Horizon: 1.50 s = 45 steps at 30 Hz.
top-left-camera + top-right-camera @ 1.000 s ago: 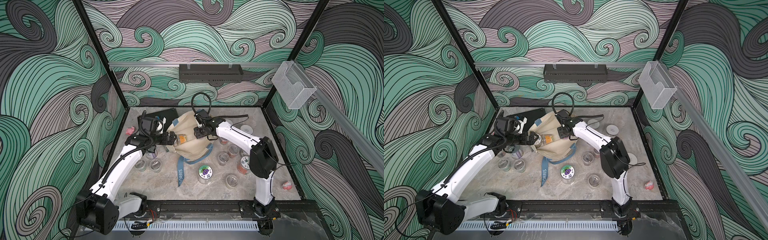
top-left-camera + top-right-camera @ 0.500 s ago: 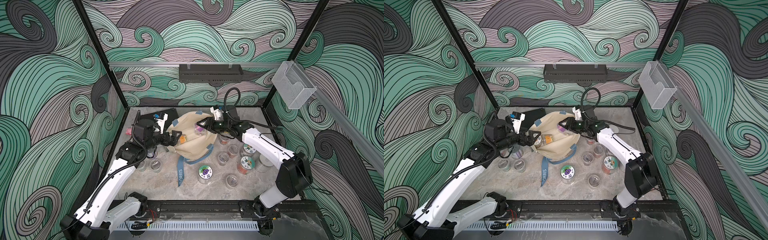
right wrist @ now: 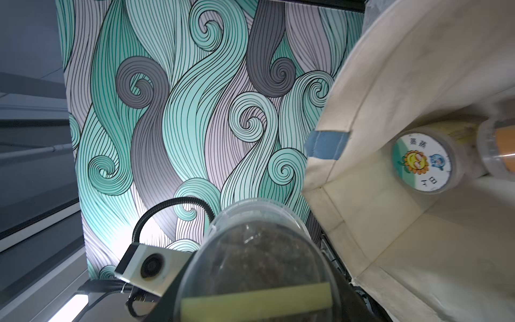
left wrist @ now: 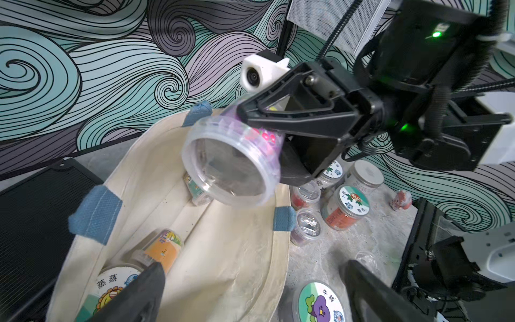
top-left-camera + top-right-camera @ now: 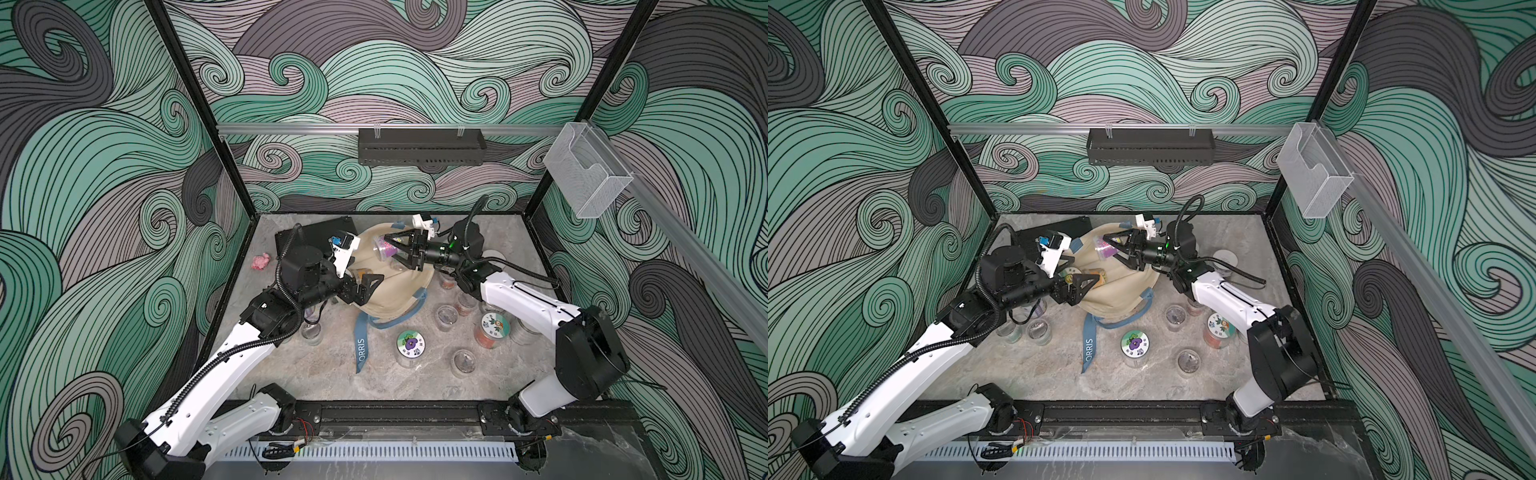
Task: Take out the seed jars from the canvas bag
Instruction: Place the seed jar at the center of the board.
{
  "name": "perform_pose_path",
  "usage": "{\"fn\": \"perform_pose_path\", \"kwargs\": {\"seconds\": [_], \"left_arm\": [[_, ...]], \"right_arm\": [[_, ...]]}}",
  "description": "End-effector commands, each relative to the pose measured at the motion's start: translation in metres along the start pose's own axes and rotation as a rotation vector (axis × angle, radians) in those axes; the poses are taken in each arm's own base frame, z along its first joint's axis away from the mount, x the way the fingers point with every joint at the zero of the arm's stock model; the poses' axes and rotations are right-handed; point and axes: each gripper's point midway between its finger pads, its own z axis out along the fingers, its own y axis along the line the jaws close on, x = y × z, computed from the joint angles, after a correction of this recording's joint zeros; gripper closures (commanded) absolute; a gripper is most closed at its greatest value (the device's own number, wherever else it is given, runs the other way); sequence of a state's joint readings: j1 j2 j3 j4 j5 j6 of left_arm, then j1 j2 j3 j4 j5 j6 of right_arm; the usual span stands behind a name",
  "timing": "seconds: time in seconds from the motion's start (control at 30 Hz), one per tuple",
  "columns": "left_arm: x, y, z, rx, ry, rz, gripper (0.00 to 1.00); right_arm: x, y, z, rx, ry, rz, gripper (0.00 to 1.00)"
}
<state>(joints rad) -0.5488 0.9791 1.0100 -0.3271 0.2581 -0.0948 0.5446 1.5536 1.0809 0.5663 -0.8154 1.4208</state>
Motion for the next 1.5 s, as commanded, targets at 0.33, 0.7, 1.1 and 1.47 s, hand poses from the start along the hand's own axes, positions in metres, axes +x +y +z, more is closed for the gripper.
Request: {"fn": "perform_pose_path", "kwargs": {"seconds": [0.33, 0.7, 1.1, 1.47], "left_arm": [[-0.029, -0.015, -0.002, 0.078, -0.151, 0.013, 0.02], [-0.042, -0.024, -0.013, 0.124, -0.234, 0.017, 0.04], [-0.053, -0.030, -0.019, 0.150, -0.278, 0.026, 0.09], [-0.055, -0.032, -0.020, 0.162, -0.271, 0.019, 0.17]], "right_arm": [[0.048, 0.067, -0.001, -0.162, 0.099, -0.072, 0.48], [0.055, 0.058, 0.006, -0.150, 0.118, -0.061, 0.48], [0.062, 0.052, 0.013, -0.138, 0.141, -0.053, 0.48], [0.064, 0.044, 0.016, -0.125, 0.147, -0.043, 0.48]]}}
